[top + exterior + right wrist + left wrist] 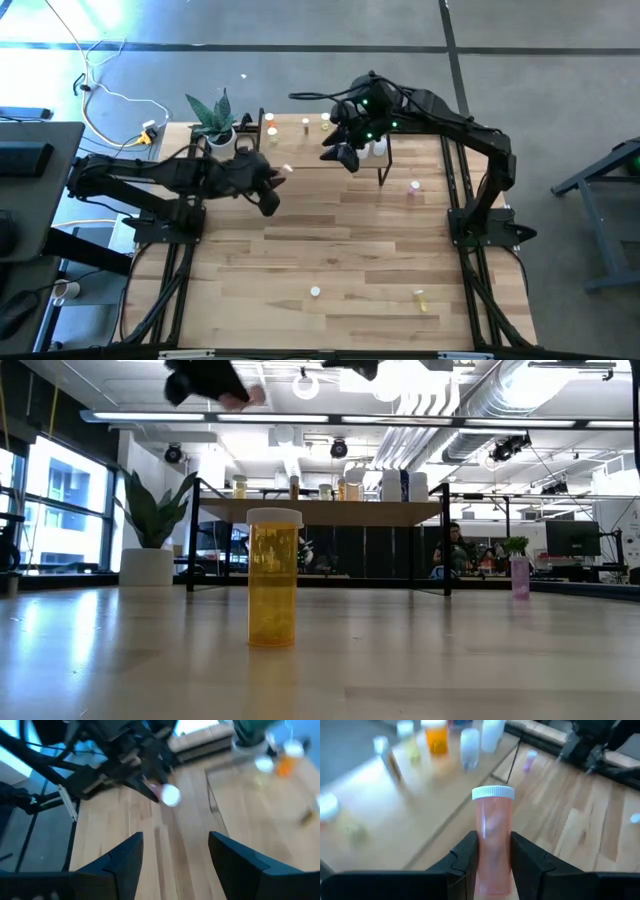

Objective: Pick and place medicine bottles onto shelf by color
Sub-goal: Put the pink pill bottle on the shelf

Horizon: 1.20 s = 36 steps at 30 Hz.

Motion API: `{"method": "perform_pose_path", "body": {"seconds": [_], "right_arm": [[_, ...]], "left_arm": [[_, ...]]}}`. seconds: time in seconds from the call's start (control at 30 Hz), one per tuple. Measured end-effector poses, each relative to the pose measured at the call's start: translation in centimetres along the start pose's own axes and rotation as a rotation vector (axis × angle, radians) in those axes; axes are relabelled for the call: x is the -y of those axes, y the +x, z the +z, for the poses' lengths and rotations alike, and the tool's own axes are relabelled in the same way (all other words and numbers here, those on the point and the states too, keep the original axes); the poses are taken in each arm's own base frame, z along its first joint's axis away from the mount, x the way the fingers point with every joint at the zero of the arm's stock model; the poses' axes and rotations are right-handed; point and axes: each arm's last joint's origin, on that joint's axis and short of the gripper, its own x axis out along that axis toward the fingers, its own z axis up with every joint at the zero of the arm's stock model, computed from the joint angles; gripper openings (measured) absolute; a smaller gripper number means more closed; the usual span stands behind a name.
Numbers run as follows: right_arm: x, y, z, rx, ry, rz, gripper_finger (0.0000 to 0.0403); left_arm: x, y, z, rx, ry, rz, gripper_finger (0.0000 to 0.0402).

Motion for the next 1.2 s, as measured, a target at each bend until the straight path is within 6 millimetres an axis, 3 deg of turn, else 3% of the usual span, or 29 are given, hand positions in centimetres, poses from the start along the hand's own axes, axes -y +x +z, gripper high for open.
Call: {"method": "perform_pose_path", "body": {"seconds": [0.27, 0.5, 0.9, 1.2], "right_arm": [[-3.0, 0.8, 0.9, 0.119, -0.228, 0.068, 0.0216], [-4.8, 1.1, 1.6, 0.223, -0.335, 0.02, 0.0216], [-5.3, 1.1, 1.8, 0.254, -0.3, 0.021, 0.0216], [-5.1, 1.0, 2.1, 0.287, -0.285, -0.039, 0.0215]], "left_arm": [[-0.7, -1.0, 1.8, 0.121, 0.128, -0.114, 0.0086], [0.0, -1.3, 3.1, 0.253, 0.201, -0.245, 0.0086], [0.4, -2.0, 4.8, 0.442, 0.221, -0.283, 0.0086], [1.1, -1.1, 5.4, 0.503, 0.231, -0.275, 0.0086]]}}
